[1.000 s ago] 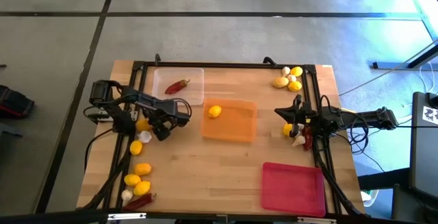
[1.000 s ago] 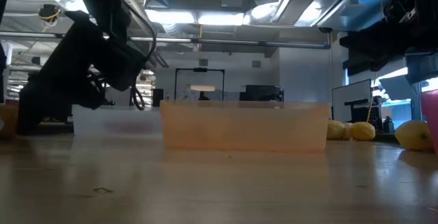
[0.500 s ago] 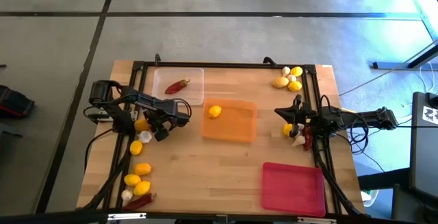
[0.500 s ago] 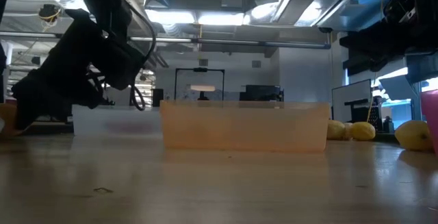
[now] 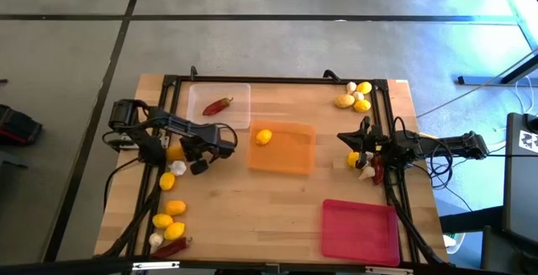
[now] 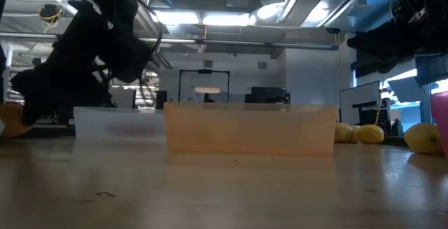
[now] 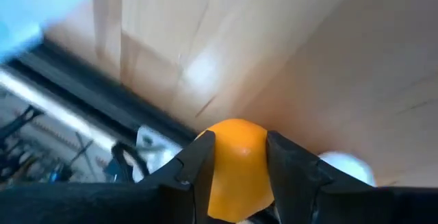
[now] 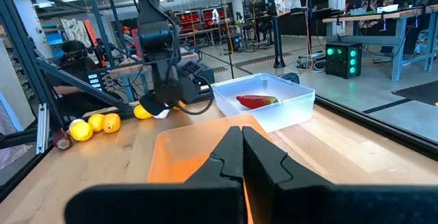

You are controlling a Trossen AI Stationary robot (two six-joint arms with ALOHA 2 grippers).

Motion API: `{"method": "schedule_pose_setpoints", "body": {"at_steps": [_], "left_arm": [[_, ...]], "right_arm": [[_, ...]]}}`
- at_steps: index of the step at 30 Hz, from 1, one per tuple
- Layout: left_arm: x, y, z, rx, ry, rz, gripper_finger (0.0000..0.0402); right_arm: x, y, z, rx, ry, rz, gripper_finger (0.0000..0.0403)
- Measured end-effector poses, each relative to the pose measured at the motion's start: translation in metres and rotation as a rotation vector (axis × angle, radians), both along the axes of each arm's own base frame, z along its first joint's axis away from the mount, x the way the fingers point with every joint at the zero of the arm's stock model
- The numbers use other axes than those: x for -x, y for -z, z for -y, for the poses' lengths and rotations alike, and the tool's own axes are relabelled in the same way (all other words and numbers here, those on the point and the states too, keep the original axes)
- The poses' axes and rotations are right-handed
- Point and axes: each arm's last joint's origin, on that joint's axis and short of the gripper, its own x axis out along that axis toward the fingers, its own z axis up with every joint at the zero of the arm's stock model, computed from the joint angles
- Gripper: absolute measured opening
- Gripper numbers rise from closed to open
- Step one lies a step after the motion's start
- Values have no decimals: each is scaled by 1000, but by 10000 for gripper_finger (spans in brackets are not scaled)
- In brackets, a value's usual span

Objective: Sort produce into baskets
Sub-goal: Put the lemon into the orange bin

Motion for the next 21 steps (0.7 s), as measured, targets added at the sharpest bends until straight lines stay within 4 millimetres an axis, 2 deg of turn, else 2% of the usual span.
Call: {"method": "schedule_pose_setpoints", "body": {"at_steps": [8,21], "left_arm": [[-19,-25,8,-20,72,145,116],[-31,-88,18,-81,144,529,116]], "right_arm": [[0,0,0,-1,0,2,5],[0,0,0,-1,0,0,5]]}}
